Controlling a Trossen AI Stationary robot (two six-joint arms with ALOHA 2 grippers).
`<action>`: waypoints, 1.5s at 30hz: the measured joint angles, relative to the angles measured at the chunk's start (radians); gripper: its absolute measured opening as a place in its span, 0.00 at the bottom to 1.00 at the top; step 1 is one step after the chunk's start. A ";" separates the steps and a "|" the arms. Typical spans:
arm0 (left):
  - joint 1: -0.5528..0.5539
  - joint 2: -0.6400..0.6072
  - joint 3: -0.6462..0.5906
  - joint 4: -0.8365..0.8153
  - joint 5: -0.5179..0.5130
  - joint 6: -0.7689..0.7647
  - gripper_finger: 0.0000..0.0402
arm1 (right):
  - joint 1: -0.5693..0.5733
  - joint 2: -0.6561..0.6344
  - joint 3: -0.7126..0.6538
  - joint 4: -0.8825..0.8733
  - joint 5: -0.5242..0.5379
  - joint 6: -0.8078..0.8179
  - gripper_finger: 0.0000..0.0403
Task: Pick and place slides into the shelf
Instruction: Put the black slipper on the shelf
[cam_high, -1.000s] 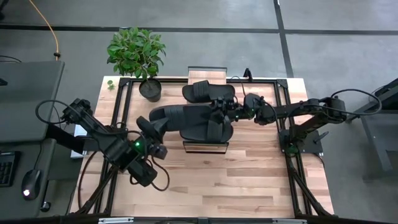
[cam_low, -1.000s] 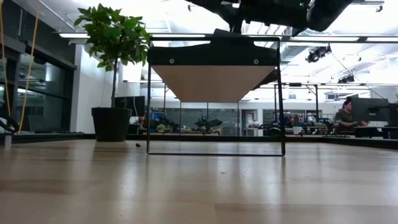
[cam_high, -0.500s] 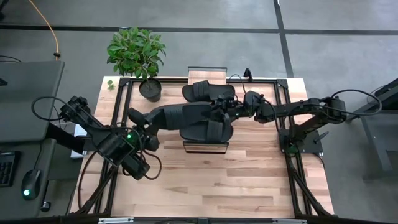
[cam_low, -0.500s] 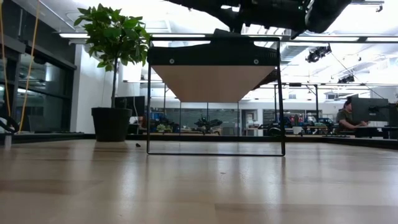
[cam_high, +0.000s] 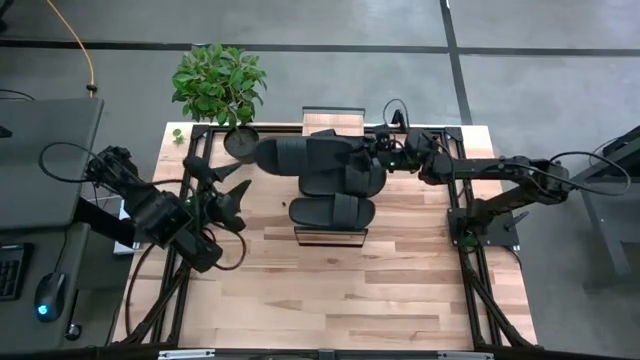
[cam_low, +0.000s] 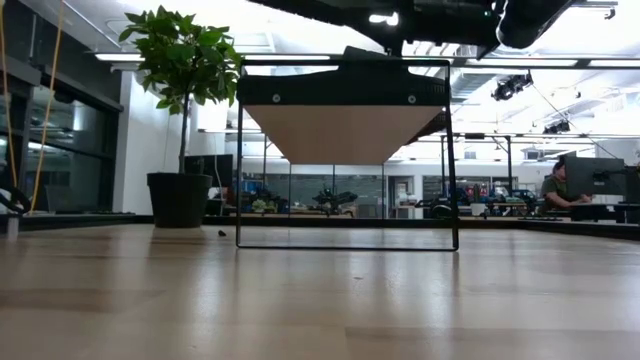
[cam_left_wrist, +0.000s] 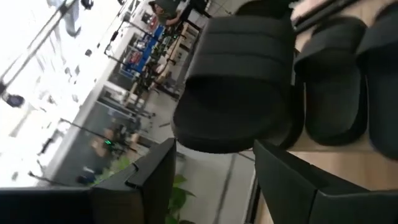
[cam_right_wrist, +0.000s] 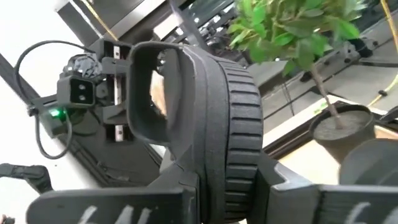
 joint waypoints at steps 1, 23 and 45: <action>0.000 -0.009 0.000 0.000 0.000 -0.024 0.50 | -0.012 -0.003 0.000 -0.003 -0.004 0.003 0.12; 0.000 -0.117 0.000 0.000 0.081 -0.227 0.42 | -0.288 -0.006 0.000 -0.058 -0.164 0.115 0.12; 0.000 -0.117 0.000 0.000 0.068 -0.230 0.42 | -0.525 0.129 0.000 -0.104 -0.244 0.171 0.12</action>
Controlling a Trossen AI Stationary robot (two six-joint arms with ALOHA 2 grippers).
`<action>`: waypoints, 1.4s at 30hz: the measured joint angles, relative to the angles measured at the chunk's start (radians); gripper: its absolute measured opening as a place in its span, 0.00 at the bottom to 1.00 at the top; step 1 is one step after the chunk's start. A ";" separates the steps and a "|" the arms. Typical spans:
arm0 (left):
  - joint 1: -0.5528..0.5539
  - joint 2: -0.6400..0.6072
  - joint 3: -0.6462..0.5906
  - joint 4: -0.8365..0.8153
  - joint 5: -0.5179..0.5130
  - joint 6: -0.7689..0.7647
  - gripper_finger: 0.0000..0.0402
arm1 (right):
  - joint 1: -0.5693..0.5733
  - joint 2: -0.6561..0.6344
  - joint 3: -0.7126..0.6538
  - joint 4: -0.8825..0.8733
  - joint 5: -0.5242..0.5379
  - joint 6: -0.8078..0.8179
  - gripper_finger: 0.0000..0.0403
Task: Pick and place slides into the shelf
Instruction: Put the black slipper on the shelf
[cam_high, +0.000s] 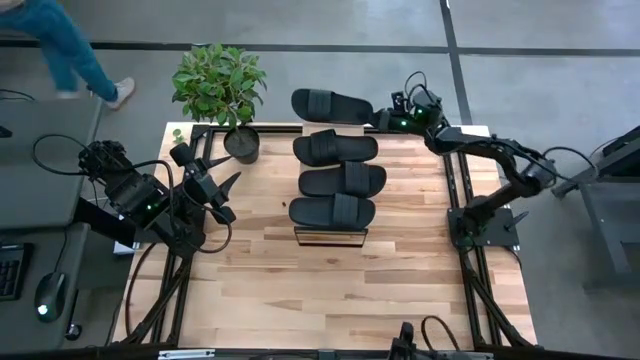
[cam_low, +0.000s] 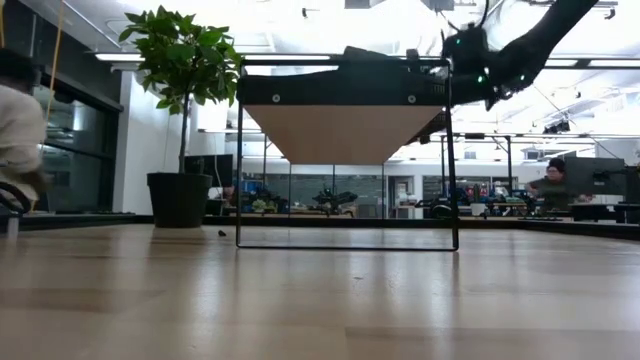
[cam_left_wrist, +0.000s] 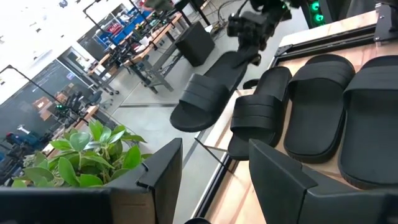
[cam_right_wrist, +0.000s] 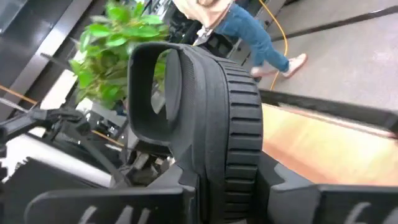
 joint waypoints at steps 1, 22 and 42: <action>0.000 0.000 0.000 0.000 0.000 0.000 0.42 | -0.009 0.020 0.000 0.020 -0.008 0.010 0.12; 0.000 0.000 0.000 0.000 0.023 0.000 0.42 | -0.061 0.189 0.000 0.075 -0.138 0.063 0.12; 0.000 0.000 -0.006 0.001 0.031 -0.020 0.42 | -0.067 0.188 0.001 0.024 -0.176 0.084 0.12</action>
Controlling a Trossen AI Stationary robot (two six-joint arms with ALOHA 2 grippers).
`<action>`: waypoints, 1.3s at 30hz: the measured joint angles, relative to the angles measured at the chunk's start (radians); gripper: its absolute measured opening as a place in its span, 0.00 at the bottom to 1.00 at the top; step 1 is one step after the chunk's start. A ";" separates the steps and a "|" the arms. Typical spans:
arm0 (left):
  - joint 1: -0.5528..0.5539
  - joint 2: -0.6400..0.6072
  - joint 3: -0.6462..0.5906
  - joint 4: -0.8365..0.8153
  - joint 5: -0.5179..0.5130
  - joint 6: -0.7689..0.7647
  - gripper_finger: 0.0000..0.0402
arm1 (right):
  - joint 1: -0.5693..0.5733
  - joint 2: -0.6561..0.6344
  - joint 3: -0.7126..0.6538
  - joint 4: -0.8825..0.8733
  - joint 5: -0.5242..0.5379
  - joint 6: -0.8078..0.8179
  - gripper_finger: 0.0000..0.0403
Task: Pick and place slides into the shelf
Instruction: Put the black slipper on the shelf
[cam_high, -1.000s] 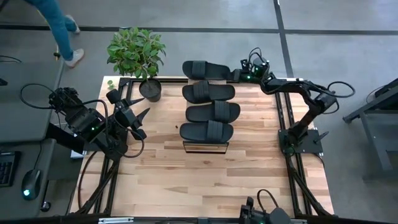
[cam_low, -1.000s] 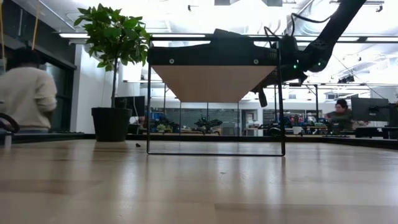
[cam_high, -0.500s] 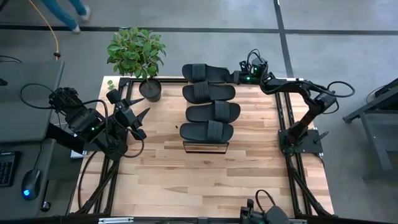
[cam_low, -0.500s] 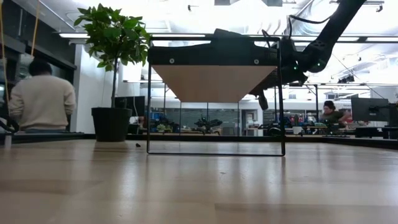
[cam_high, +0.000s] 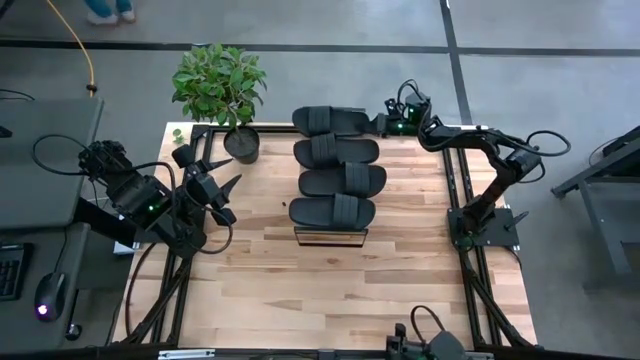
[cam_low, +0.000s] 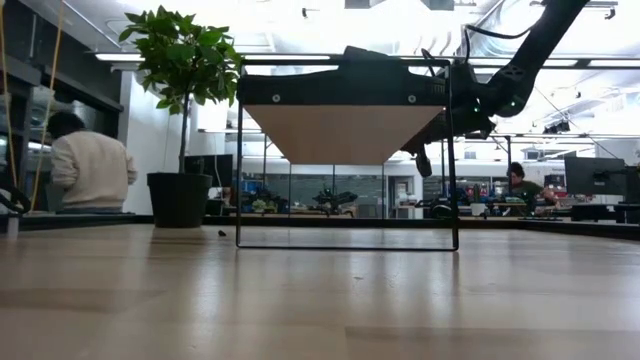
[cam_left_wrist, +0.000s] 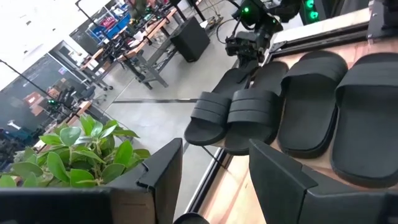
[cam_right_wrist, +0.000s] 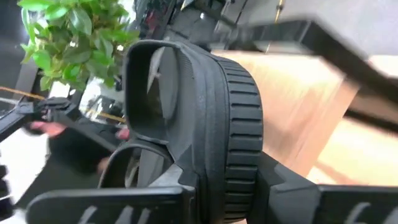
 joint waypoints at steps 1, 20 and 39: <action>0.000 0.000 -0.010 0.000 -0.001 0.000 0.42 | 0.001 0.000 0.000 0.000 -0.013 0.008 0.12; 0.000 -0.022 -0.172 0.000 -0.055 -0.030 0.42 | 0.004 0.000 -0.001 -0.054 -0.008 -0.027 0.17; 0.000 -0.035 -0.172 -0.001 -0.047 -0.030 0.42 | -0.005 -0.003 0.001 -0.038 -0.041 -0.029 0.56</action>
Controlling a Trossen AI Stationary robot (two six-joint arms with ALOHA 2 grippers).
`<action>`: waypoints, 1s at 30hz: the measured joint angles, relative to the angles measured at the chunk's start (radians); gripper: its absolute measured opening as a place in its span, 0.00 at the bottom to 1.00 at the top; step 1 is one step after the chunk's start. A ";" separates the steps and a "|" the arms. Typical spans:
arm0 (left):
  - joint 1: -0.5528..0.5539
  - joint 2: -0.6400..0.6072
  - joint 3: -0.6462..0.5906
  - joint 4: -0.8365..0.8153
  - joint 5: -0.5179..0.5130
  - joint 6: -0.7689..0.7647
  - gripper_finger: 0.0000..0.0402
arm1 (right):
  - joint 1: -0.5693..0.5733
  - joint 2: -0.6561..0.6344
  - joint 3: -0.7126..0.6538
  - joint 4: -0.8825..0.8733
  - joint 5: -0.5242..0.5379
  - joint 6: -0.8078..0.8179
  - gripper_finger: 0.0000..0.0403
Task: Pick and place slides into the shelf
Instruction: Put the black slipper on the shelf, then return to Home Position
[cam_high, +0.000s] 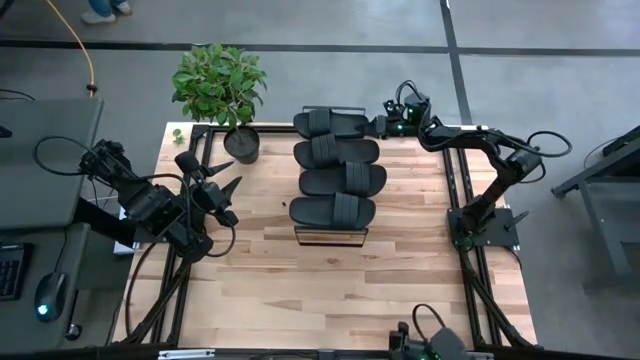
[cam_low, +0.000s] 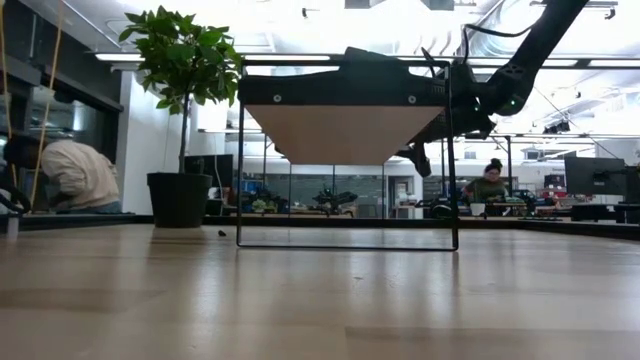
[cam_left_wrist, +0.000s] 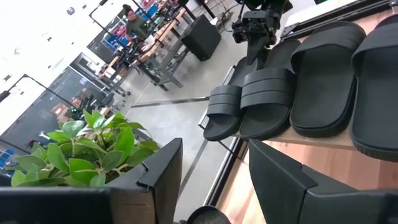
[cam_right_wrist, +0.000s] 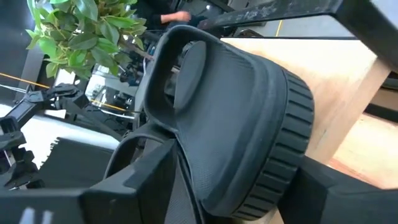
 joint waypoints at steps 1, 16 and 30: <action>0.000 0.000 0.000 0.000 0.001 0.000 0.42 | -0.003 0.000 0.000 0.001 0.000 0.000 0.57; 0.000 0.000 0.000 0.000 0.034 0.000 0.42 | -0.075 0.000 -0.002 -0.015 0.015 0.000 0.57; 0.000 0.000 0.000 0.000 0.099 -0.001 0.42 | -0.162 -0.059 -0.004 -0.124 0.013 -0.079 0.57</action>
